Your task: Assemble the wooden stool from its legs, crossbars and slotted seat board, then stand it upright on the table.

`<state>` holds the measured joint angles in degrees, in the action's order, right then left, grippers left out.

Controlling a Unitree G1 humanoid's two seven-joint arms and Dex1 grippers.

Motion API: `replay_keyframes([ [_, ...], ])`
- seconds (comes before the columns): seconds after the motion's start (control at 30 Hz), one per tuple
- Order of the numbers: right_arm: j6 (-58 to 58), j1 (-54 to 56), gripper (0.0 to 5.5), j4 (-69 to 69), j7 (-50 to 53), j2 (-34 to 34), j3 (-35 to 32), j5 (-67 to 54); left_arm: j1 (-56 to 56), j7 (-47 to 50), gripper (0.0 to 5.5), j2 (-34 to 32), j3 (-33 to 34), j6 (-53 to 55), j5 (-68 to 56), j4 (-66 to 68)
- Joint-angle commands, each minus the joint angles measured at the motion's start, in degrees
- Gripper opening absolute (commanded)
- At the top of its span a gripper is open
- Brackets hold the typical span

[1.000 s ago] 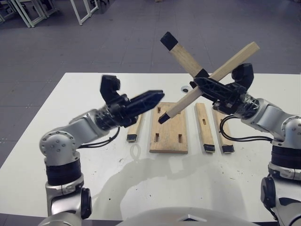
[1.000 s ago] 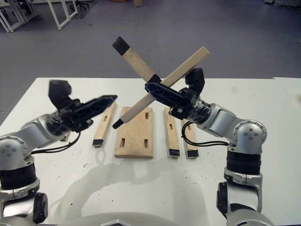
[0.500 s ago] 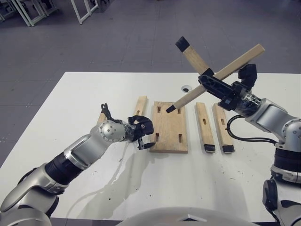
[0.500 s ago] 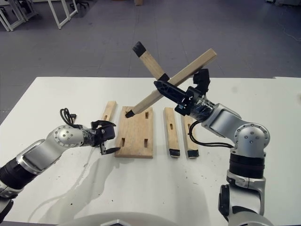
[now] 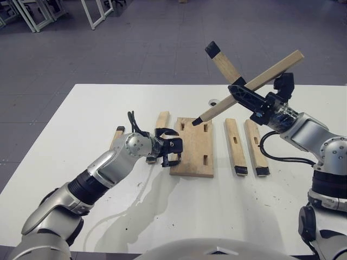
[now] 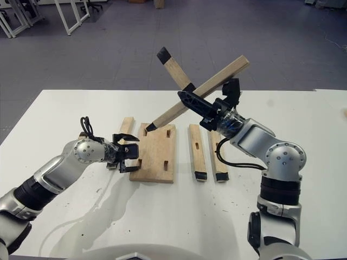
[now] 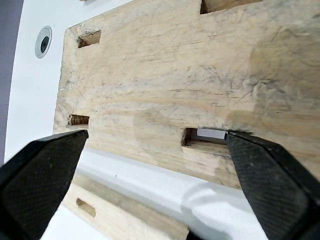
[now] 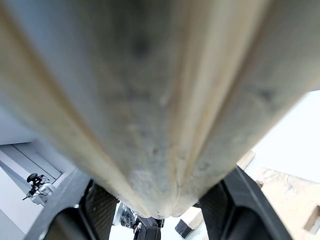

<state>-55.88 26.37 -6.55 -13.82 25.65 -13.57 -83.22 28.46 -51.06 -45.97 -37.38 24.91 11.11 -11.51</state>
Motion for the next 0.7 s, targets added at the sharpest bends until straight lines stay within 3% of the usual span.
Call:
replay_keyframes([
  [0.03, 2.56, 2.9, 2.03, 1.76, -0.73, 0.0, -0.73, 4.36, -2.98, -9.7, 5.06, -6.98, -3.87, 1.93, 5.01, -2.84],
  [0.33, 4.08, -0.29, 2.03, 2.69, -18.23, 4.48, 12.57, 24.8, -14.04, -11.89, 5.06, -11.44, 2.1, -8.35, 2.38, -10.82],
  [0.53, 7.55, -0.19, 2.03, 5.68, -29.38, 7.25, 19.44, 36.52, -15.68, -11.36, 5.06, -9.57, 5.03, -10.49, 3.15, -9.02],
  [0.7, 13.94, 2.99, 2.03, 14.43, -35.11, 5.17, 23.59, 46.09, -16.29, -11.15, 5.06, -8.42, 6.21, -10.93, 3.86, -8.31],
])
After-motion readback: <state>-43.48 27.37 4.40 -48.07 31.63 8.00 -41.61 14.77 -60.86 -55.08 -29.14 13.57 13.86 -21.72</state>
